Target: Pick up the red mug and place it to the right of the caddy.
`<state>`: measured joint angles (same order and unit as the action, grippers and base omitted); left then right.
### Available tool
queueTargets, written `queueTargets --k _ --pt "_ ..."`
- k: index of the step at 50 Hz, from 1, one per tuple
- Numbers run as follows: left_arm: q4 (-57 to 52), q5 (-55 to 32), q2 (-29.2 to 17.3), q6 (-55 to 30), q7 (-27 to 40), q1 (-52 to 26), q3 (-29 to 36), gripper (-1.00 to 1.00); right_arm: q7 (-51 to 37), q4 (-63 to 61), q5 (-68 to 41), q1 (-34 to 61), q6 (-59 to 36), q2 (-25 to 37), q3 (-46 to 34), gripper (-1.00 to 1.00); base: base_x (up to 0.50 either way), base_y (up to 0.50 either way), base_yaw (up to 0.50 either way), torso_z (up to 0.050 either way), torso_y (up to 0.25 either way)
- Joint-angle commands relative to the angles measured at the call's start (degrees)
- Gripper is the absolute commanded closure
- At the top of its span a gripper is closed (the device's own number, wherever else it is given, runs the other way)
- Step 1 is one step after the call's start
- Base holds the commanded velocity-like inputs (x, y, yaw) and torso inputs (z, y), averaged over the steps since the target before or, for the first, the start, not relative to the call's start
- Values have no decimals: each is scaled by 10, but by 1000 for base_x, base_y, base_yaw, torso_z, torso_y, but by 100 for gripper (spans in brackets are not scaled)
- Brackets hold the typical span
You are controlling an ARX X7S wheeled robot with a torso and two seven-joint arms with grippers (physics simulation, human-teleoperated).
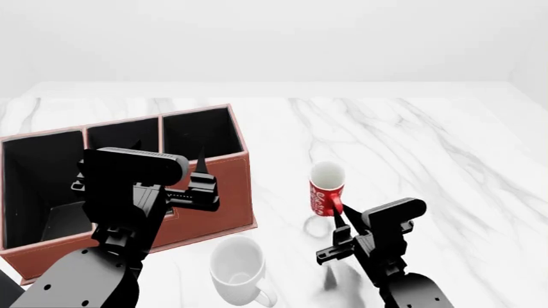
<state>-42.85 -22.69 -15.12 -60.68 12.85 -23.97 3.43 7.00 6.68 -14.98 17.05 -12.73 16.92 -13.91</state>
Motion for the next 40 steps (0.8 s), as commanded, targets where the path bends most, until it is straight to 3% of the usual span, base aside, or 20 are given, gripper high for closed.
queueTargets --k 1,15,31,40 --pt "4 -3 -3 3 0 0 -1 -100 104 203 -7 136 52 -53 -42 100 0 0 0 0 0" --pt "5 -8 -7 7 2 3 -6 -100 165 680 -2 330 243 -164 -39 100 0 0 0 0 1" --pt "12 -9 -12 18 3 10 -5 -100 141 683 -126 338 225 -169 -160 100 0 0 0 0 1" --pt "16 -11 -13 24 3 15 -6 -100 140 683 -112 334 222 -169 -147 100 0 0 0 0 1"
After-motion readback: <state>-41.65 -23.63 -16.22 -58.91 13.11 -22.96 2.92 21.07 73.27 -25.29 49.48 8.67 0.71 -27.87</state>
